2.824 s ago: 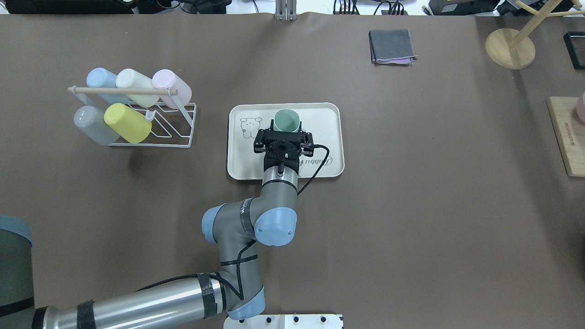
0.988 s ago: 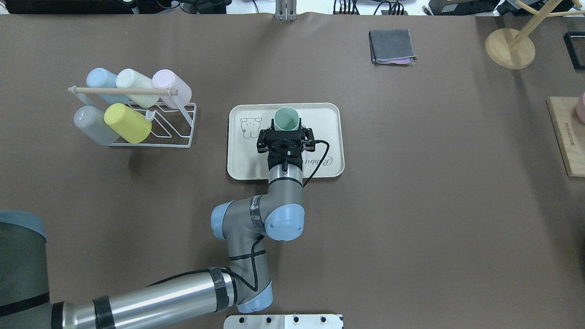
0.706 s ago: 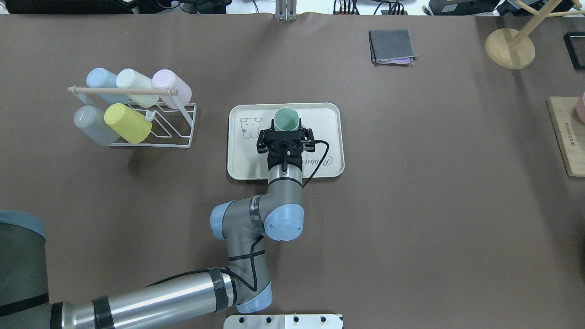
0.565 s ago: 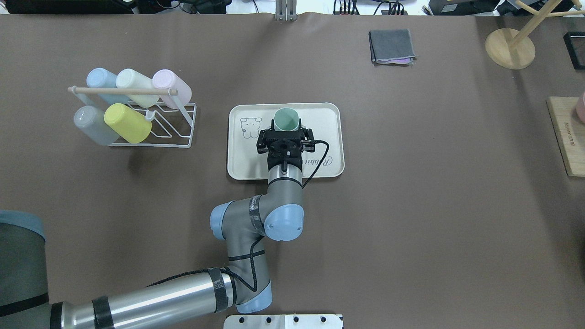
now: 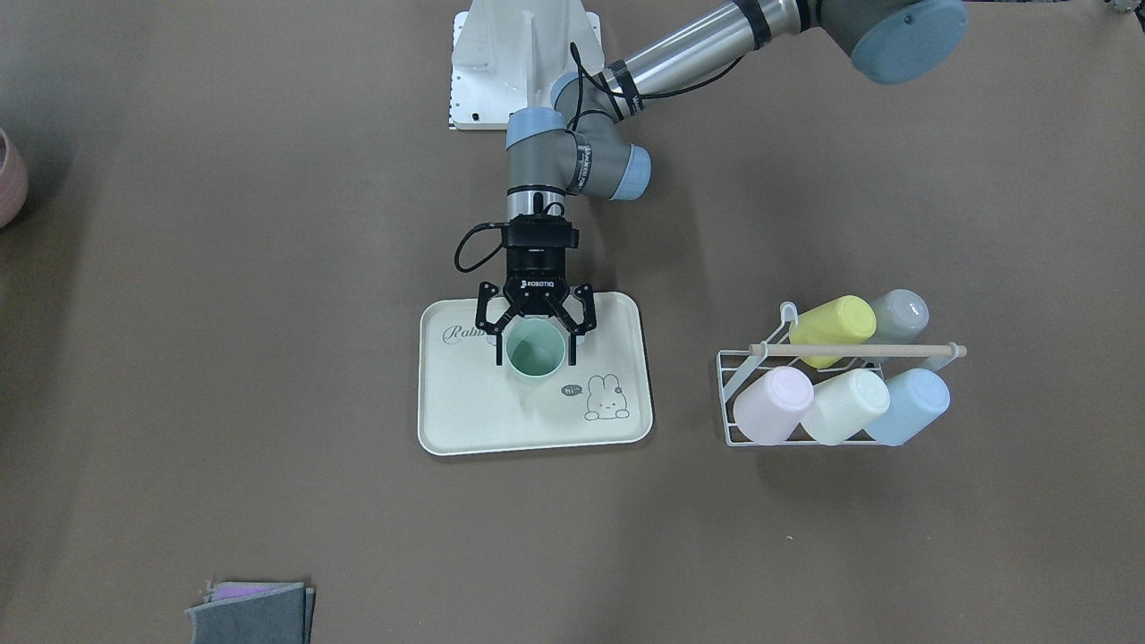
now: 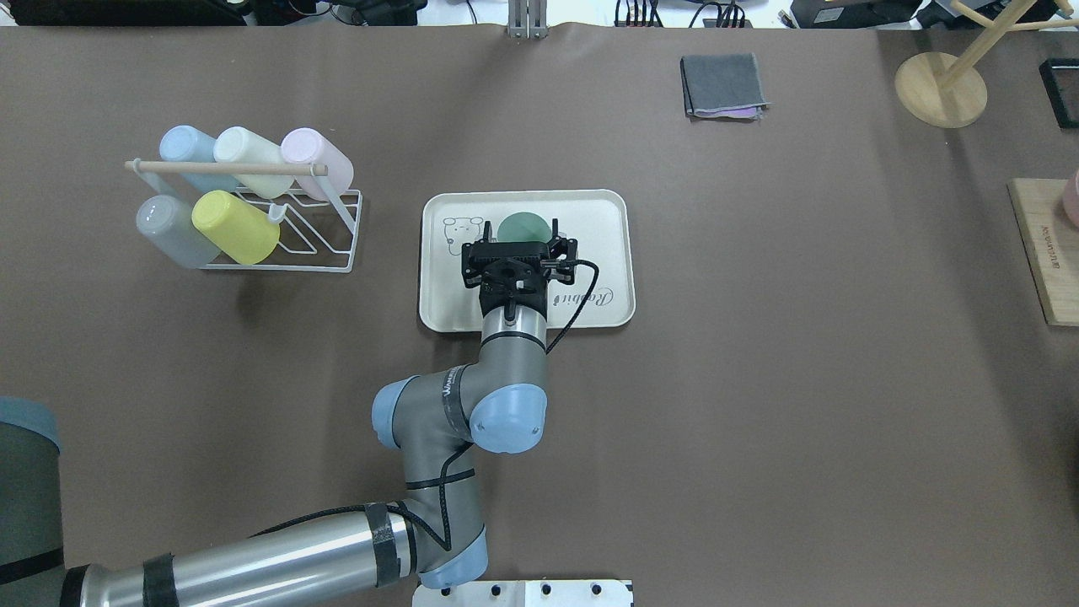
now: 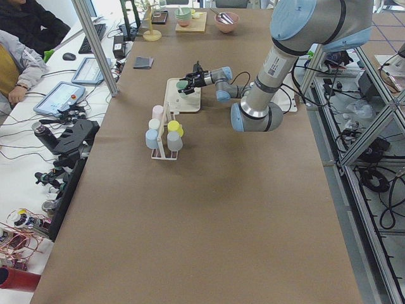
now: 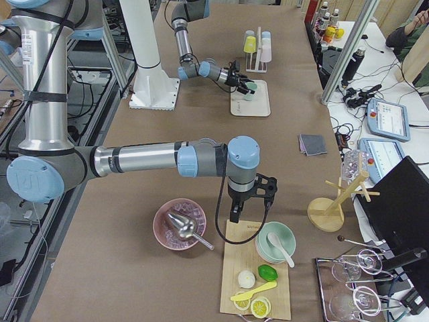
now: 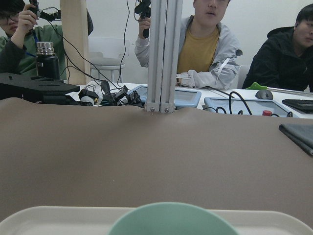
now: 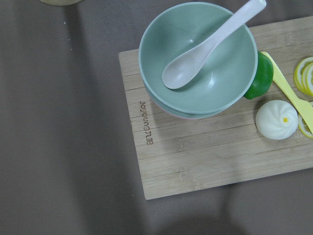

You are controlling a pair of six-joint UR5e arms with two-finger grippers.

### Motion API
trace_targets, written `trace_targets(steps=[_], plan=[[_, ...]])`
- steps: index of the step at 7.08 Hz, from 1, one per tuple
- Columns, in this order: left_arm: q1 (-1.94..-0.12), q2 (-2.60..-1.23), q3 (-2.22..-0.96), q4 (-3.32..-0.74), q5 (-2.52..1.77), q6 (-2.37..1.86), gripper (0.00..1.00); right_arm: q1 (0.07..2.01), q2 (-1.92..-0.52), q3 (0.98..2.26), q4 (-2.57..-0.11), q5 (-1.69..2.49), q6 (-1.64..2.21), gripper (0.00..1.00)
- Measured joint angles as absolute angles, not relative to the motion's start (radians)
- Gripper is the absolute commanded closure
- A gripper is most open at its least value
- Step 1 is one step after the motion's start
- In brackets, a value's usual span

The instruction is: Pick up and place green cup on tray

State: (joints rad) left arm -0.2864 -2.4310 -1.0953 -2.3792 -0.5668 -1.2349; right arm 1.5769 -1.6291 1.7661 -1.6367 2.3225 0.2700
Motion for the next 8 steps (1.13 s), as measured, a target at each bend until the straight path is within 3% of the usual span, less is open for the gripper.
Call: trace_targets(steps=[3, 5, 8], plan=[[-0.278, -2.391, -1.189, -2.374, -0.552, -1.198, 0.01, 1.577, -1.628, 1.763, -1.637, 2.322, 0.270, 0.00], [-0.309, -2.374, -1.320, -2.372, -0.688, -1.029, 0.01, 1.577, -1.628, 1.768, -1.637, 2.322, 0.270, 0.00], [-0.511, -2.365, -1.462, -2.261, -1.108, -0.768, 0.02, 1.577, -1.628, 1.777, -1.637, 2.322, 0.267, 0.00]])
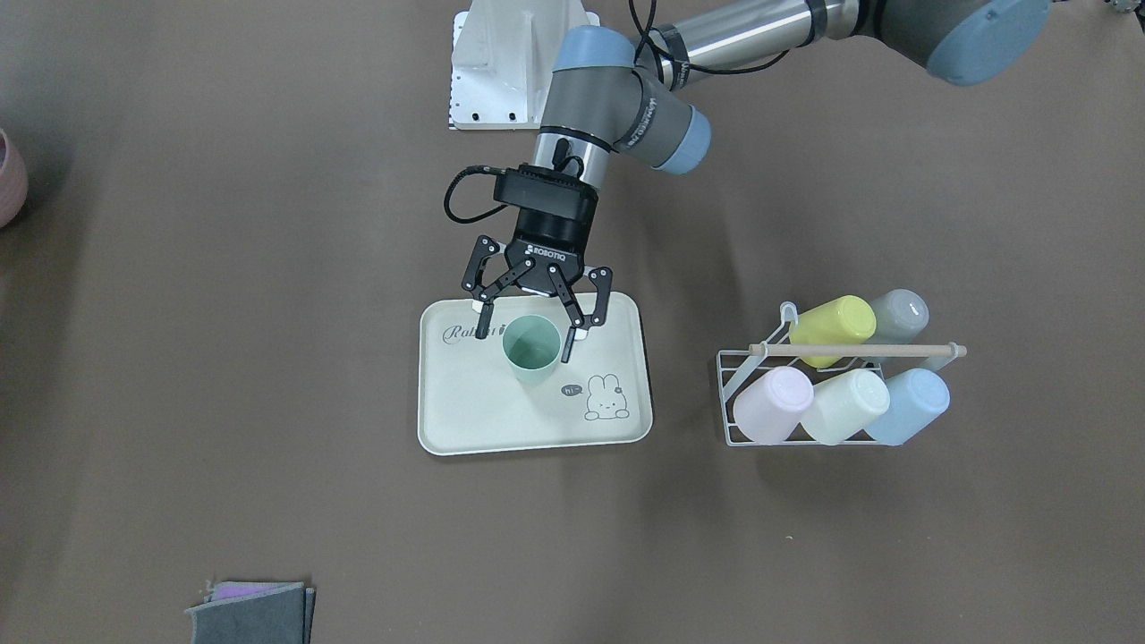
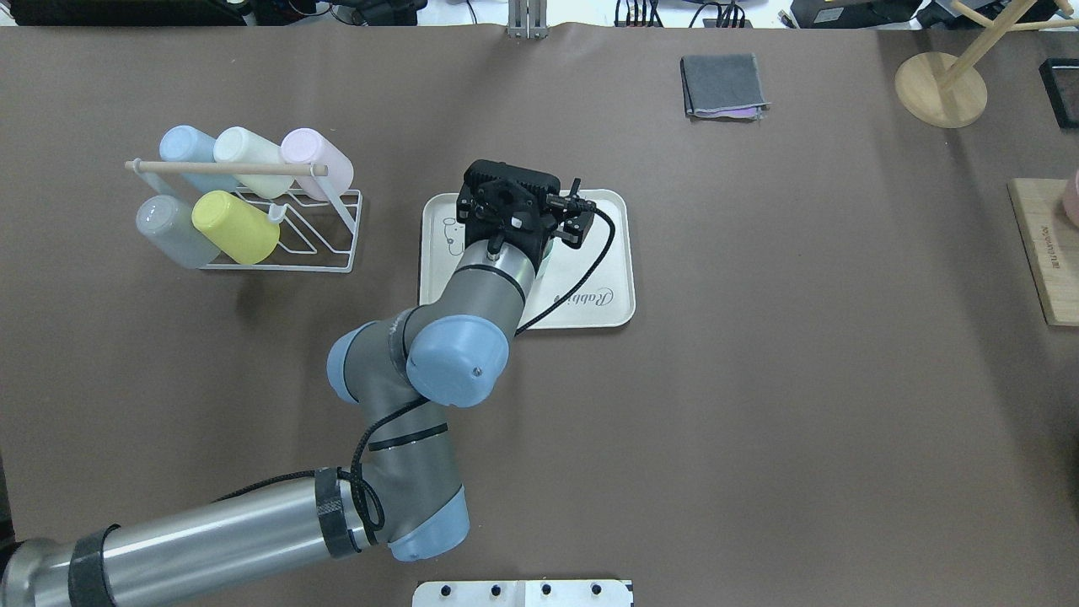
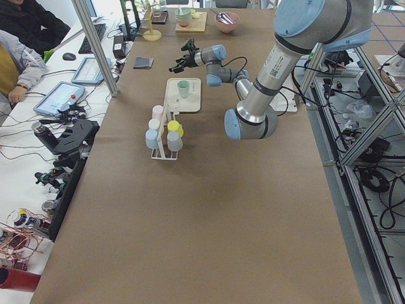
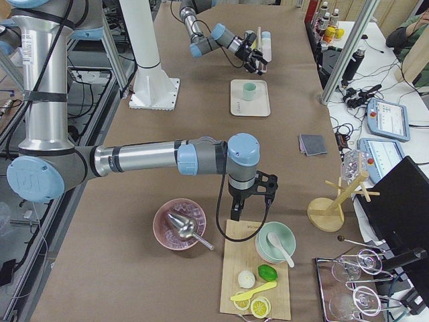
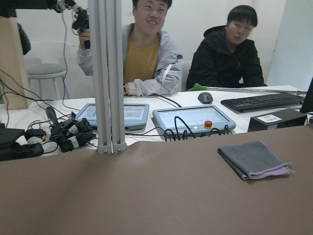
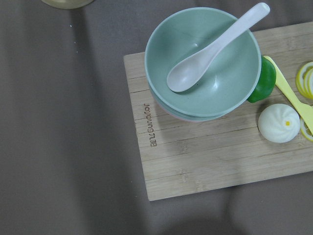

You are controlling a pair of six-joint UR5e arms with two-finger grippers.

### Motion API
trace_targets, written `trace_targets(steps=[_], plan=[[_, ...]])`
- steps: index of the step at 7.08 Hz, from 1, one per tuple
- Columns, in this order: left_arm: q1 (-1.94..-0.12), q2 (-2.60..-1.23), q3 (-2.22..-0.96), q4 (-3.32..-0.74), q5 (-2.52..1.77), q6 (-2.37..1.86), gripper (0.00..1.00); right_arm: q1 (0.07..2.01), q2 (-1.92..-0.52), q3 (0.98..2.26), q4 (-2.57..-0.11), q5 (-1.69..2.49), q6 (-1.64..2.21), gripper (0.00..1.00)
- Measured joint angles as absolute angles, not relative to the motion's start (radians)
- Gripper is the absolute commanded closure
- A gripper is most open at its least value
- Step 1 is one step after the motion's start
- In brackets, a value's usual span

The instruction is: Pick up and place green cup on tray

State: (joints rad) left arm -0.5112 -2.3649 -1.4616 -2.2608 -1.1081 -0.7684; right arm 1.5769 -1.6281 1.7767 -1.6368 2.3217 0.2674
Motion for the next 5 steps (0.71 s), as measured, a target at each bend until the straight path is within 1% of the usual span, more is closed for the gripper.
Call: trace_targets(steps=[1, 3, 5], plan=[[-0.599, -2.361, -1.490, -2.150, -1.253, -0.737, 0.01, 1.577, -1.630, 1.777, -1.637, 2.321, 0.264, 0.00], [-0.760, -2.344, -1.508, -1.974, -1.493, -0.644, 0.01, 1.577, -1.632, 1.778, -1.636, 2.321, 0.259, 0.00], [-0.961, -2.272, -1.511, -1.796, -1.763, -0.503, 0.01, 1.577, -1.635, 1.776, -1.636, 2.319, 0.251, 0.00]])
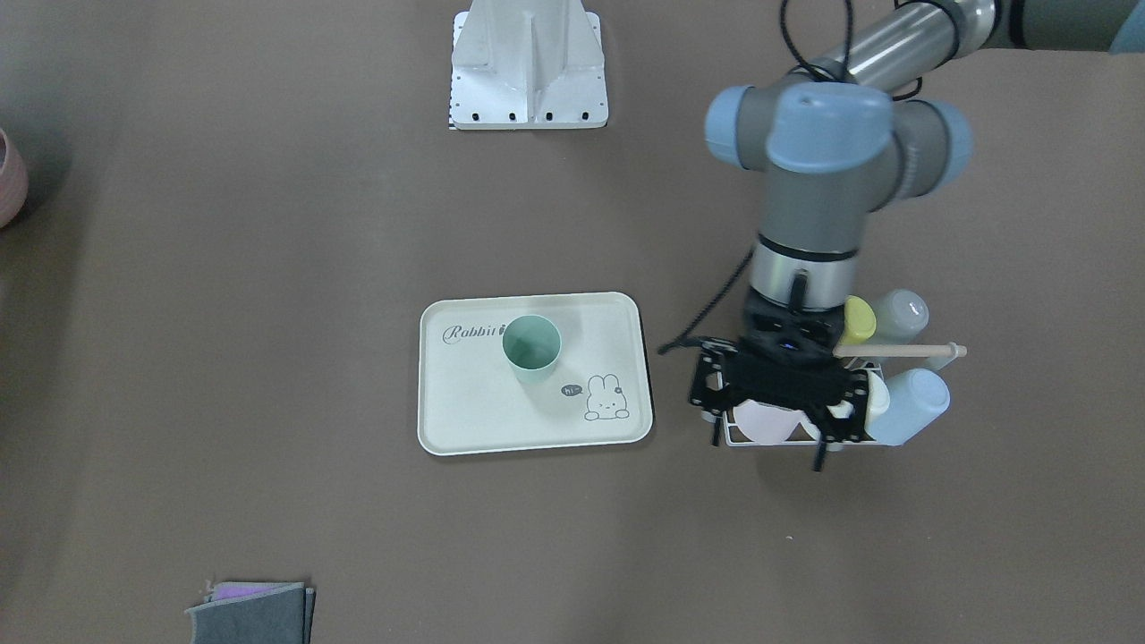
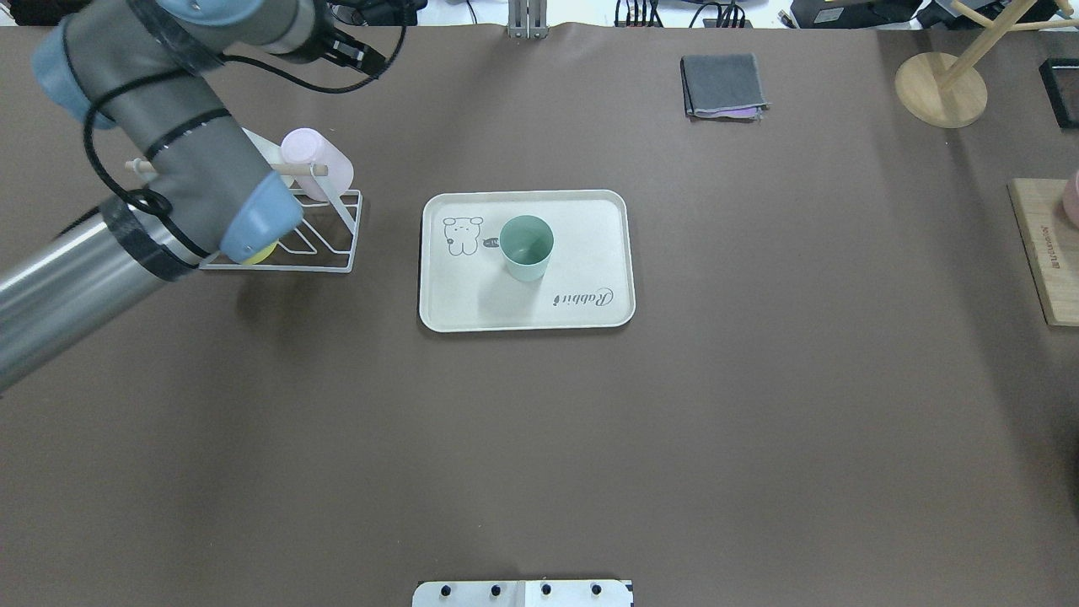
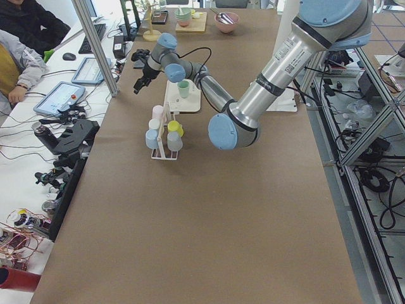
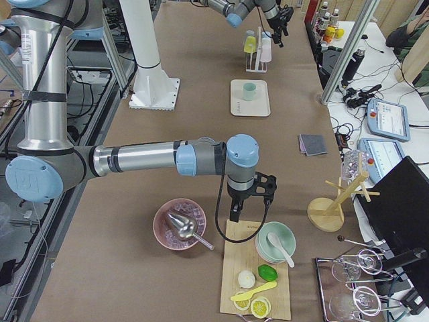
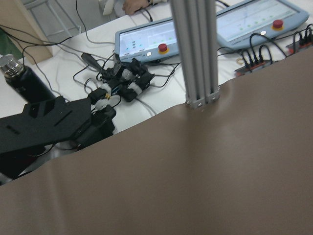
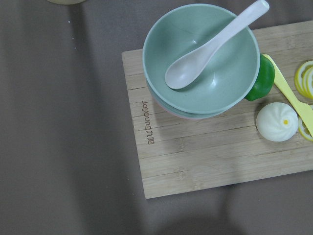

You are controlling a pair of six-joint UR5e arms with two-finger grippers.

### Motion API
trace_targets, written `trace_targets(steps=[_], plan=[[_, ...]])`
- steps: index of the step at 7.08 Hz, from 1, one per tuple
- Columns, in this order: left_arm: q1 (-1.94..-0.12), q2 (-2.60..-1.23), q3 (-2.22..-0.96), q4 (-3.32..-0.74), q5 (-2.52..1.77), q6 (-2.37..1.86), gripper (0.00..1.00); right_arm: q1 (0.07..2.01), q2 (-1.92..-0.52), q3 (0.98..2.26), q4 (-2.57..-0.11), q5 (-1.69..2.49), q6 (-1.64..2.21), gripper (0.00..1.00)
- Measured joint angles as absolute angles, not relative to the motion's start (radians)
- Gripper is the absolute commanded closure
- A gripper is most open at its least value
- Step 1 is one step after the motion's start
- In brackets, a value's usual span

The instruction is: Pick up and place green cup on tray

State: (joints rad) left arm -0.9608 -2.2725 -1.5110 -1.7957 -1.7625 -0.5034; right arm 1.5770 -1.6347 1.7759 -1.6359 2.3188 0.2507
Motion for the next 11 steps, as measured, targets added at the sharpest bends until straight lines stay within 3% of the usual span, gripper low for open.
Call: trace_targets(steps=[4, 11], plan=[[-1.303, -2.023, -1.556, -1.530, -2.105, -0.215, 0.02, 1.577, -1.637, 1.777, -1.637, 2.317, 0.244, 0.00], [-1.511, -1.566, -1.664, -1.448, -2.424, -0.061, 0.02, 1.578, -1.647, 1.791, -1.637, 2.321, 0.244, 0.00]])
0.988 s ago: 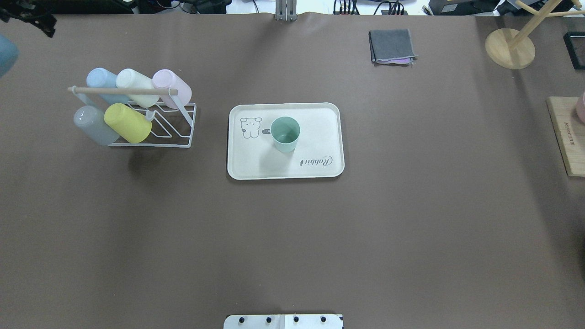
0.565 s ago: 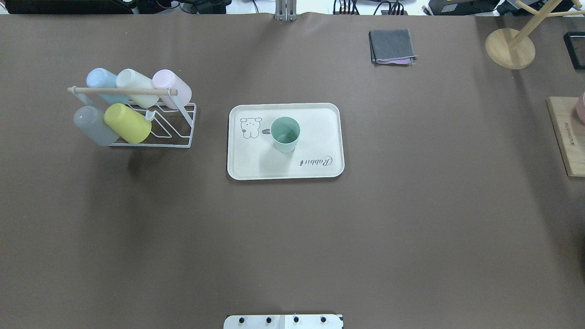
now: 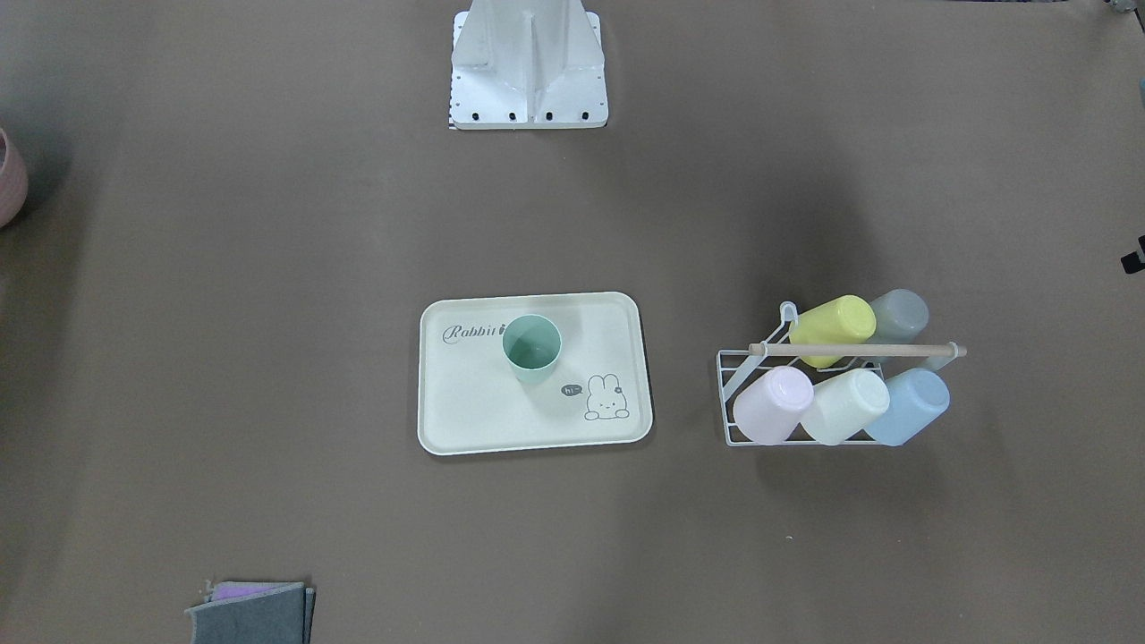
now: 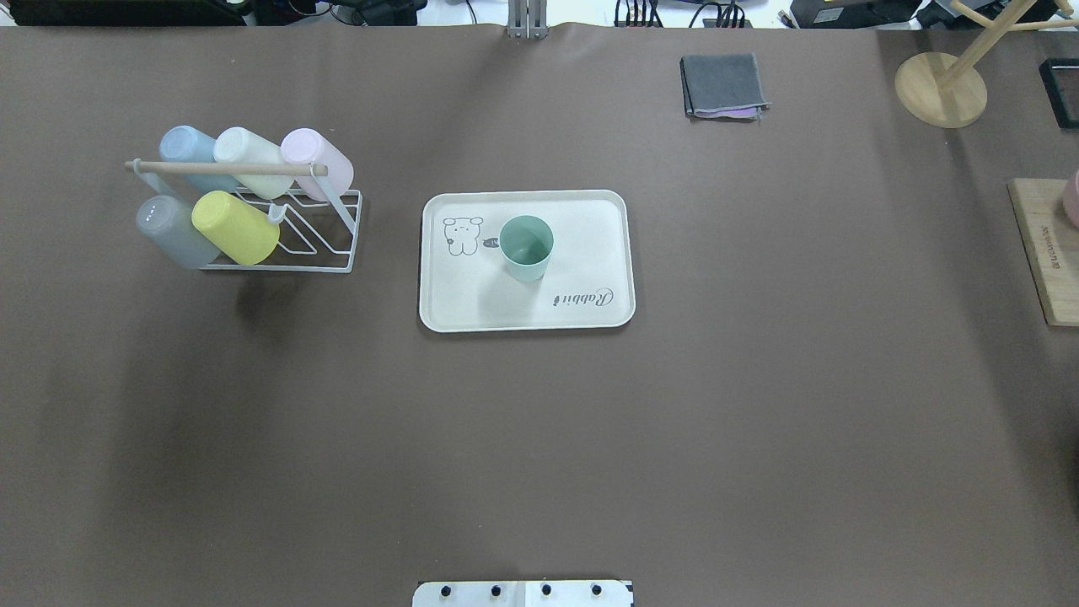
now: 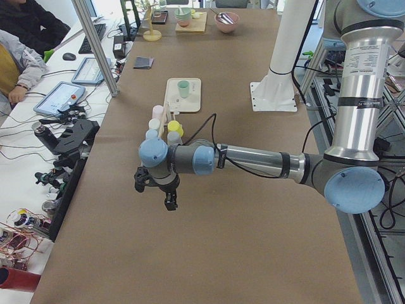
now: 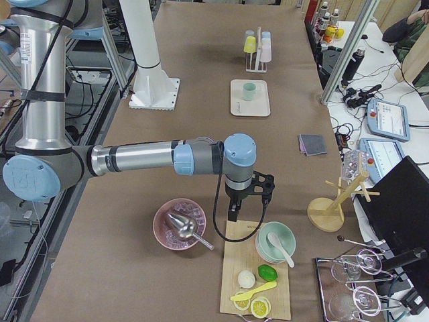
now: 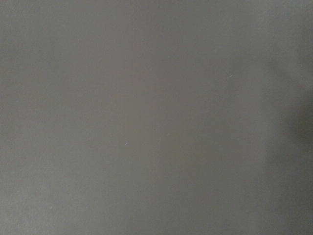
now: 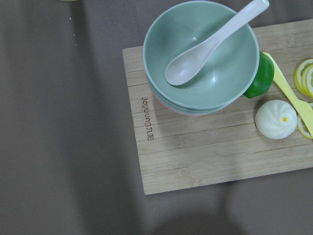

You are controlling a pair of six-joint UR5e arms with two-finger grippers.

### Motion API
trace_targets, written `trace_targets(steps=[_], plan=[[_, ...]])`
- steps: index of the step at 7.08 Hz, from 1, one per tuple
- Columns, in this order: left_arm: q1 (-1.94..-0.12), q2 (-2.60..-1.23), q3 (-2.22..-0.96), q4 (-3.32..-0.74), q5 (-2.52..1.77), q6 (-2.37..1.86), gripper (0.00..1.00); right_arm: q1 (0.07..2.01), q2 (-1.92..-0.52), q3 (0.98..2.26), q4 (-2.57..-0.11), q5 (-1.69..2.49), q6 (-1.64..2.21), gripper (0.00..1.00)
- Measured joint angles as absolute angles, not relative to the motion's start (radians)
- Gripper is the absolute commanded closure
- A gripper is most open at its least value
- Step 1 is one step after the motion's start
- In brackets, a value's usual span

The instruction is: Pick up and place green cup on tray

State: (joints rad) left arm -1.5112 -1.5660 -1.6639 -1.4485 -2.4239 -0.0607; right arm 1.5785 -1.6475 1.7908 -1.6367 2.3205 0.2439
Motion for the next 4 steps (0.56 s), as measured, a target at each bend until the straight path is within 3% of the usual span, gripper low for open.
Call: trace_targets(steps=[4], plan=[[-1.543, -1.472, -1.697, -1.462, -2.348, 0.105, 0.02, 1.578, -1.651, 1.790, -1.637, 2.320, 0.244, 0.00]])
